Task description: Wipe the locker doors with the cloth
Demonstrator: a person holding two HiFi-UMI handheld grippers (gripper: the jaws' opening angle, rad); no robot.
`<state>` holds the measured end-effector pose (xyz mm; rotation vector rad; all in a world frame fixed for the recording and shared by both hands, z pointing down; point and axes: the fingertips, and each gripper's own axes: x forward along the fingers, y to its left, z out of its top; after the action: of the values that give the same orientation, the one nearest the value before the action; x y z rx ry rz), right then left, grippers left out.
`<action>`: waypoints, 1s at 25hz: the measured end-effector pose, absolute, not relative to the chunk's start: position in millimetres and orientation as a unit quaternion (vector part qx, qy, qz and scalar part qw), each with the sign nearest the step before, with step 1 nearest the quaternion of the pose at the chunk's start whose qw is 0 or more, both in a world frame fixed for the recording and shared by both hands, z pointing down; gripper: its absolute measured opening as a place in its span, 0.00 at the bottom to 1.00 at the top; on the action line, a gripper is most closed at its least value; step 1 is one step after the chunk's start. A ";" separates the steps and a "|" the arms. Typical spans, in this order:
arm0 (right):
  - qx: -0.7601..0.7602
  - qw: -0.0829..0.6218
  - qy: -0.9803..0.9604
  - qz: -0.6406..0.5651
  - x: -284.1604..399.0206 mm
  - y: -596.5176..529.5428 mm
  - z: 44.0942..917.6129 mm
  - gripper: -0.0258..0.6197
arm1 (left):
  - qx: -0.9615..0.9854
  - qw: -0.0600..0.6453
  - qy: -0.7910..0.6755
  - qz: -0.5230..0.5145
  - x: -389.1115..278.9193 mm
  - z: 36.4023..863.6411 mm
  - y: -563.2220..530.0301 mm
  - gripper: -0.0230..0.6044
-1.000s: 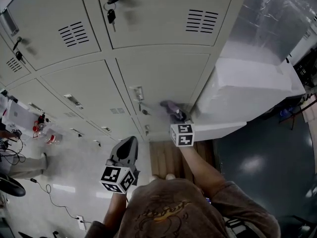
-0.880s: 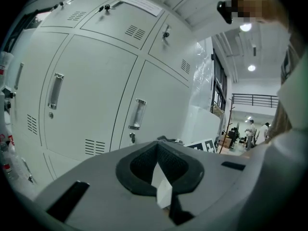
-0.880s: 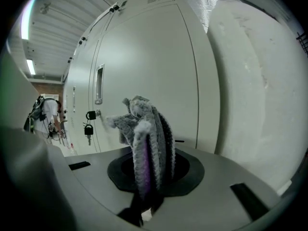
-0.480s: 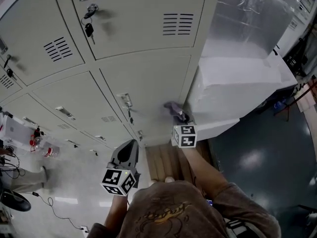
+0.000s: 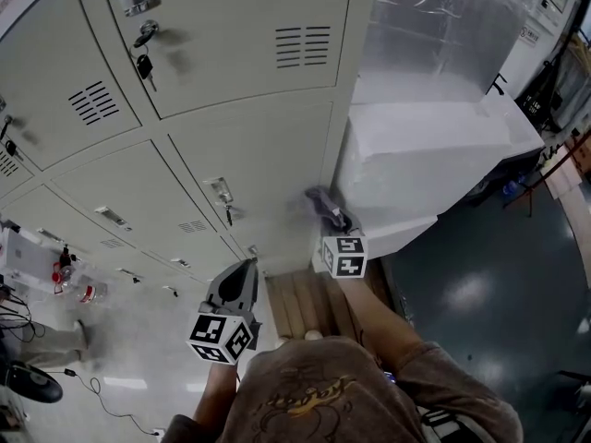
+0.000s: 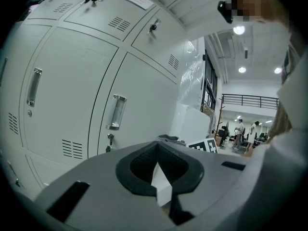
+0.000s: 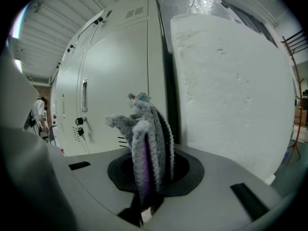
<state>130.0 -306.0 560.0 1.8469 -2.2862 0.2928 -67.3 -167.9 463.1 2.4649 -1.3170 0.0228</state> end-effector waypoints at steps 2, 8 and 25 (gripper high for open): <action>0.622 0.088 -0.772 0.102 133.7 -300.1 556.3 0.12 | 0.870 0.172 -0.462 0.007 -64.4 462.0 -167.5 0.04; 0.602 0.072 -0.791 0.087 136.4 -276.2 524.7 0.12 | 0.875 0.168 -0.454 -0.001 -53.9 456.4 -166.3 0.04; 0.492 0.053 -0.867 0.062 113.1 -179.7 446.7 0.12 | 0.873 0.163 -0.459 -0.012 -50.7 453.3 -160.6 0.04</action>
<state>113.1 -179.7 446.7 1.4944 -2.6361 0.1894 -50.7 -160.6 453.3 2.4904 -1.3080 -0.0336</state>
